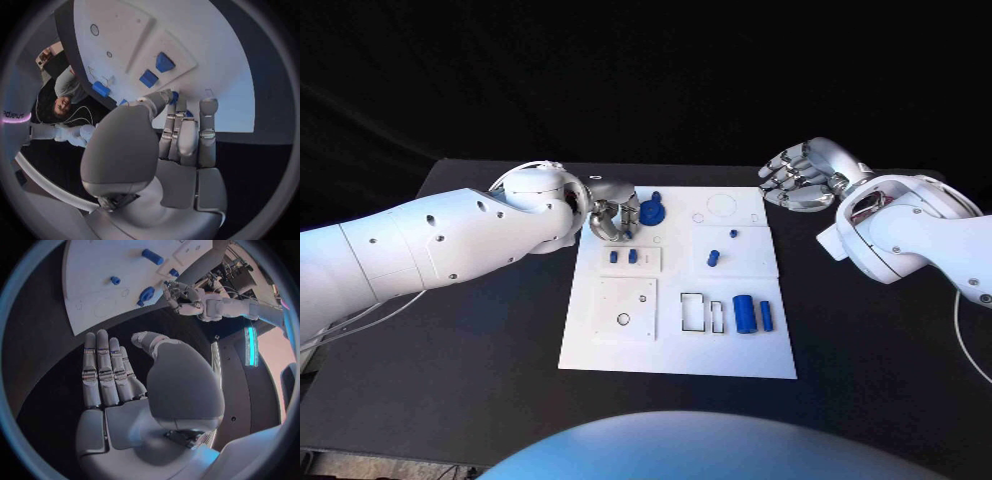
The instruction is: Assemble the parts on the task board
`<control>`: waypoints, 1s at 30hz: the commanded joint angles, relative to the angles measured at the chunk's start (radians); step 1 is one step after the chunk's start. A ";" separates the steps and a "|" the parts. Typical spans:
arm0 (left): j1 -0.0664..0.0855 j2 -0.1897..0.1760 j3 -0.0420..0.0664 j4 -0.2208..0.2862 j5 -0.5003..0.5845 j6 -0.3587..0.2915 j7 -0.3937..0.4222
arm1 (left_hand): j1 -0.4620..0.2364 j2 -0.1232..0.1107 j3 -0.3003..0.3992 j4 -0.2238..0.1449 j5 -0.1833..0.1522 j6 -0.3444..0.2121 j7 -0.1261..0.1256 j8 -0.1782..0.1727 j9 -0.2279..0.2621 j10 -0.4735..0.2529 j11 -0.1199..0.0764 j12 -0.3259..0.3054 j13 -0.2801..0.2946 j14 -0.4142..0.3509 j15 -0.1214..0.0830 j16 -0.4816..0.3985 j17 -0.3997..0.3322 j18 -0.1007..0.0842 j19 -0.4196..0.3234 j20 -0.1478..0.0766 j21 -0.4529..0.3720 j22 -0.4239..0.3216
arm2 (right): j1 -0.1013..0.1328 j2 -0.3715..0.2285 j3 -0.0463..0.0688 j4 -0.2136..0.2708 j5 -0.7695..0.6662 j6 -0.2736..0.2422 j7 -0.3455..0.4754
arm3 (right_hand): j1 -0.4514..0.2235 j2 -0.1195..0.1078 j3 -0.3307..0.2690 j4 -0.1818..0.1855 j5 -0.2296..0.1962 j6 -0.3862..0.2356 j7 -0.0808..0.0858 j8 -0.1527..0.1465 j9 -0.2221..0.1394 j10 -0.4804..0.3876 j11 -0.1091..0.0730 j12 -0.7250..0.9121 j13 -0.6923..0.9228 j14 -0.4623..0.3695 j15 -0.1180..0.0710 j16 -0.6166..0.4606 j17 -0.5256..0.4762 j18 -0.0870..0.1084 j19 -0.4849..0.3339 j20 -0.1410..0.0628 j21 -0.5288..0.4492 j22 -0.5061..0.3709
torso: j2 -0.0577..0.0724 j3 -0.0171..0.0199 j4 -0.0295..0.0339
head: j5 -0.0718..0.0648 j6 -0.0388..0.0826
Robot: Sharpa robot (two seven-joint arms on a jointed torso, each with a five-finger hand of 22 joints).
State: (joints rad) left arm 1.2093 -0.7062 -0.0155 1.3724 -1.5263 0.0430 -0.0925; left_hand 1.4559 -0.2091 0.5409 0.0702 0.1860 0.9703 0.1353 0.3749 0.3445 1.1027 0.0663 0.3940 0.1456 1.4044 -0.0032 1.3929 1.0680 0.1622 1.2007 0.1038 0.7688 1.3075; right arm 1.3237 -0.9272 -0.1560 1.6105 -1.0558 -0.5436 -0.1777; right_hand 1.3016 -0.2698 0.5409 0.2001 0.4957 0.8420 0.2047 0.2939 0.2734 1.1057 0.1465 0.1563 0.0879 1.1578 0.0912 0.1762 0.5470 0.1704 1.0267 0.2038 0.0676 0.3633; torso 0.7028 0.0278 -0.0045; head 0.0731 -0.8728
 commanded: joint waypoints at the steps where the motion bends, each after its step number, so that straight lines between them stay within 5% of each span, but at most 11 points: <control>1: -0.001 0.005 -0.001 -0.002 0.010 0.031 -0.004 | -0.012 0.000 -0.002 -0.006 -0.004 0.000 -0.002 -0.007 0.001 0.007 0.000 -0.006 0.000 0.004 0.001 0.004 -0.003 -0.015 0.004 0.001 -0.001 0.066 | 0.000 0.000 0.000 0.002 -0.007 0.000 0.006 | 0.002 0.003 -0.002 0.004 0.005 -0.005 0.002 0.002 -0.001 -0.005 -0.001 -0.001 -0.001 -0.007 0.000 -0.004 0.000 0.013 -0.002 0.007 -0.002 -0.001 | 0.001 0.0003 -0.0007 | 0.000 0.000; 21: -0.001 0.003 -0.002 -0.006 0.022 0.023 -0.005 | -0.058 -0.016 -0.019 0.008 0.015 -0.020 0.005 -0.033 0.004 -0.019 0.016 -0.054 -0.010 -0.010 0.014 -0.005 -0.035 -0.015 -0.002 0.010 -0.017 0.061 | 0.000 -0.002 0.000 0.003 -0.007 0.001 0.005 | 0.002 0.003 -0.002 0.004 0.005 -0.005 0.002 0.002 -0.001 -0.005 -0.001 -0.001 -0.001 -0.007 0.000 -0.004 0.000 0.013 -0.002 0.007 -0.002 -0.001 | -0.001 -0.0005 0.0012 | -0.002 0.000; 30: -0.001 0.000 -0.002 -0.006 0.023 0.007 -0.016 | -0.086 -0.036 -0.029 0.018 0.027 -0.086 0.000 -0.078 -0.010 -0.061 0.033 -0.091 -0.019 -0.020 0.028 -0.007 -0.058 -0.017 0.003 0.022 -0.016 0.062 | 0.000 -0.002 0.000 0.003 -0.007 0.002 0.005 | 0.003 0.002 -0.003 0.005 0.005 -0.005 0.002 0.002 -0.002 -0.005 -0.001 0.000 -0.002 -0.007 0.000 -0.005 0.000 0.013 -0.002 0.007 -0.002 -0.004 | 0.000 -0.0002 0.0008 | 0.000 0.000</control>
State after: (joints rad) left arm 1.2078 -0.7064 -0.0179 1.3652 -1.5100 0.0501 -0.0996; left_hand 1.3801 -0.2437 0.5158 0.0899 0.2075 0.8900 0.1338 0.3012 0.3357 1.0481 0.0990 0.3069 0.1274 1.3827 0.0184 1.3924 1.0125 0.1621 1.2027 0.1200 0.7579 1.3074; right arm 1.3237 -0.9295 -0.1560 1.6120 -1.0558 -0.5436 -0.1780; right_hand 1.3016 -0.2698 0.5410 0.2001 0.4957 0.8420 0.2047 0.2939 0.2735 1.1057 0.1465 0.1563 0.0869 1.1578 0.0912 0.1763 0.5470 0.1704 1.0267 0.2038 0.0676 0.3607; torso 0.7016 0.0274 -0.0033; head 0.0718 -0.8728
